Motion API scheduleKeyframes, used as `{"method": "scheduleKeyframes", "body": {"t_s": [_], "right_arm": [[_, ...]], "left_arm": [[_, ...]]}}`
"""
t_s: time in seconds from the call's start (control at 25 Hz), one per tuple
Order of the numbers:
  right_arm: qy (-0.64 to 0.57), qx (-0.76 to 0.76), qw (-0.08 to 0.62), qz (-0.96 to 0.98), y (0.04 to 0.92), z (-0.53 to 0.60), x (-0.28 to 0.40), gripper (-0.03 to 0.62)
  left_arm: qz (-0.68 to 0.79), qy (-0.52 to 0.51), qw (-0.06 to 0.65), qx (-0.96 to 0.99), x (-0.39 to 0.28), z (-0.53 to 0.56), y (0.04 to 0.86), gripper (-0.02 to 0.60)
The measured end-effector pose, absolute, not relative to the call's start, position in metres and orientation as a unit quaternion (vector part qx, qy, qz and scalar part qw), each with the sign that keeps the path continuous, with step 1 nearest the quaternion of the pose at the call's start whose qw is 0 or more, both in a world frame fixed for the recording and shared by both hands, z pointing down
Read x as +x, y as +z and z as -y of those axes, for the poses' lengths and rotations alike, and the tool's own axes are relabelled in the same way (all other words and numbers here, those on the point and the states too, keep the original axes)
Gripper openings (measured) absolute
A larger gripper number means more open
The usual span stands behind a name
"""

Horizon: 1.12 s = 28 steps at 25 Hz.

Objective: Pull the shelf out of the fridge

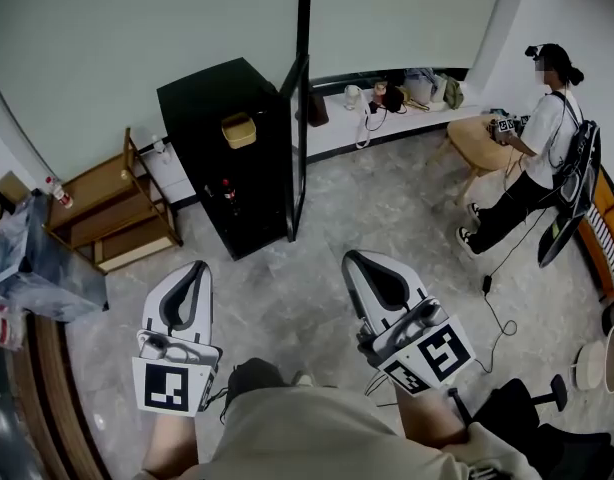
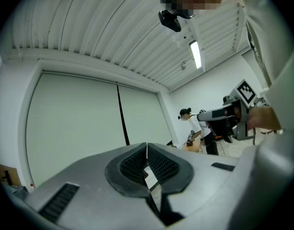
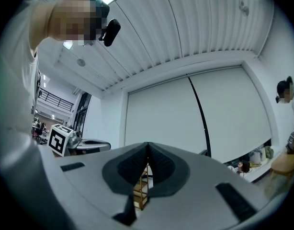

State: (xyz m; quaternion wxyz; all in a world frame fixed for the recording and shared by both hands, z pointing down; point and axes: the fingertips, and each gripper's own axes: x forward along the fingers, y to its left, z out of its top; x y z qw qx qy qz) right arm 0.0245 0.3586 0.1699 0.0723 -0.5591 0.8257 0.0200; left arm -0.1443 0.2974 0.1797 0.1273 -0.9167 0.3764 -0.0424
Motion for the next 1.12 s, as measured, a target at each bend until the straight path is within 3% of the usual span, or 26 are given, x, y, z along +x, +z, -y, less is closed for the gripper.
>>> {"method": "scheduleKeyframes", "body": {"t_s": [0.6,1.12], "right_arm": [[0.003,-0.551,0.054,-0.833,0.195,-0.315,0.021,-0.011],[-0.013,-0.554,0.023,-0.832,0.215,-0.191,0.014,-0.011]], "left_arm": [[-0.359,-0.049,0.118,-0.925,-0.125,-0.258,0.197,0.008],[-0.36,-0.052,0.089,-0.927,-0.129,-0.134,0.22,0.008]]}}
